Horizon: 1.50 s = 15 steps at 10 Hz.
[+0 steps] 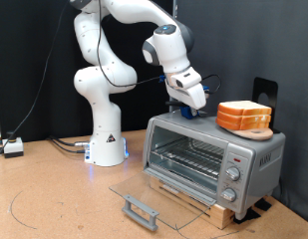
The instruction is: Make a piece of toast with the oven
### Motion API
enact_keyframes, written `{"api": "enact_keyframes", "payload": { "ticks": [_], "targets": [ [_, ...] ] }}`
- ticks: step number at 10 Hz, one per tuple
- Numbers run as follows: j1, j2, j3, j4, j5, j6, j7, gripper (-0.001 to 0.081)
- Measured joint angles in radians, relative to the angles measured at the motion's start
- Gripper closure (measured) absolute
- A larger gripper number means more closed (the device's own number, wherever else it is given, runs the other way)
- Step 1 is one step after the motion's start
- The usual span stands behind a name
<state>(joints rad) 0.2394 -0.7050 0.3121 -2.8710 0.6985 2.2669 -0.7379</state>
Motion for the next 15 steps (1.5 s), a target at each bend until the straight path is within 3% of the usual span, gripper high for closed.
{"api": "enact_keyframes", "payload": {
  "ticks": [1, 4, 8, 9, 11, 13, 15],
  "targets": [
    [0.000, 0.000, 0.000, 0.000, 0.000, -0.001, 0.000, 0.0407],
    [0.000, -0.009, -0.022, 0.006, 0.031, -0.017, -0.006, 0.0407],
    [-0.006, -0.110, -0.156, 0.043, 0.083, -0.127, -0.022, 0.0407],
    [-0.013, -0.136, -0.177, 0.045, 0.082, -0.162, -0.022, 0.0407],
    [-0.017, -0.131, -0.179, 0.048, 0.082, -0.149, -0.033, 0.0407],
    [-0.051, -0.142, -0.231, 0.039, 0.085, -0.095, -0.067, 0.0407],
    [-0.121, -0.147, -0.255, 0.040, 0.027, -0.086, -0.052, 0.0407]
  ]
}}
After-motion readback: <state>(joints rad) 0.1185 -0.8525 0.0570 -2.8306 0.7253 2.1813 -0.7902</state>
